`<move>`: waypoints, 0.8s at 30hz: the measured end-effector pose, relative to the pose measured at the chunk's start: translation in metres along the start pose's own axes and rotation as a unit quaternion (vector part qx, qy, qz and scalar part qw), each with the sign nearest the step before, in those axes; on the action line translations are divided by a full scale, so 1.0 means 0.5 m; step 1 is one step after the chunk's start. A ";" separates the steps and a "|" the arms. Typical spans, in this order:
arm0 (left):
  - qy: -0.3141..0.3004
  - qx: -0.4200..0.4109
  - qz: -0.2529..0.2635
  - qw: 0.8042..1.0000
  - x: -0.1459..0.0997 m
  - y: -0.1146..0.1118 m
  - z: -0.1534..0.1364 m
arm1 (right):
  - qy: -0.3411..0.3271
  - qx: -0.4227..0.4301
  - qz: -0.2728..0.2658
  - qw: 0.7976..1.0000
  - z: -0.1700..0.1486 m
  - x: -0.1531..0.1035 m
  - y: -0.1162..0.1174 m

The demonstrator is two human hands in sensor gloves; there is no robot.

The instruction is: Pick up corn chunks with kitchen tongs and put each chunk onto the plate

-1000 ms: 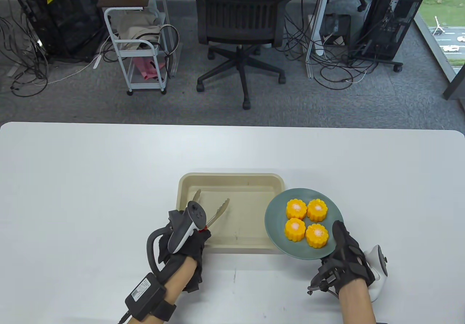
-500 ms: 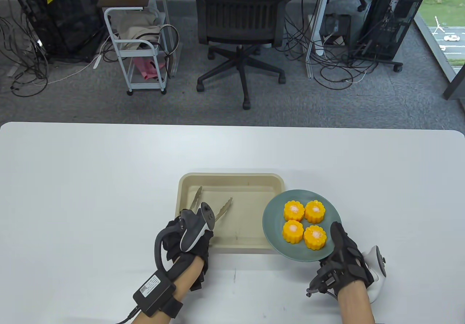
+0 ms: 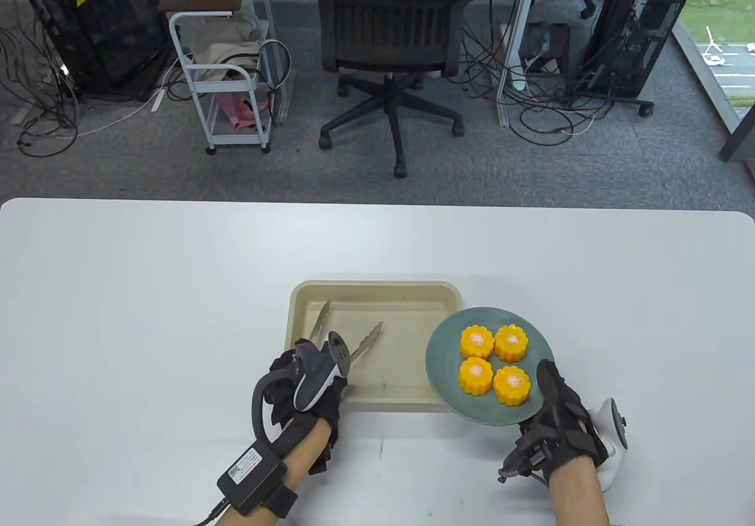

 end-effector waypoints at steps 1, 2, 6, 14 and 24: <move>-0.003 -0.006 0.001 1.000 -0.004 0.005 -0.004 | 0.000 0.000 0.000 1.000 0.000 0.000 0.000; -0.006 -0.018 -0.001 1.000 -0.010 0.012 -0.012 | 0.001 0.000 0.000 1.000 -0.001 0.000 -0.001; -0.039 -0.093 0.015 0.995 -0.039 0.055 -0.046 | 0.006 0.003 0.005 1.000 -0.002 0.003 0.002; -0.310 -0.357 0.104 0.875 -0.093 0.098 -0.088 | 0.009 -0.002 0.010 1.000 -0.004 0.006 0.004; -0.347 -0.332 0.020 0.877 -0.078 0.036 -0.107 | 0.008 -0.004 0.009 1.000 -0.006 0.006 0.005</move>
Point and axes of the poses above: the tracker on the back of each hand, its own z axis roughly to the thumb side, its own x axis roughly from the wrist to the fingertips, y = z × x, the point moved 1 cm from there along x, roughly from the wrist to the fingertips
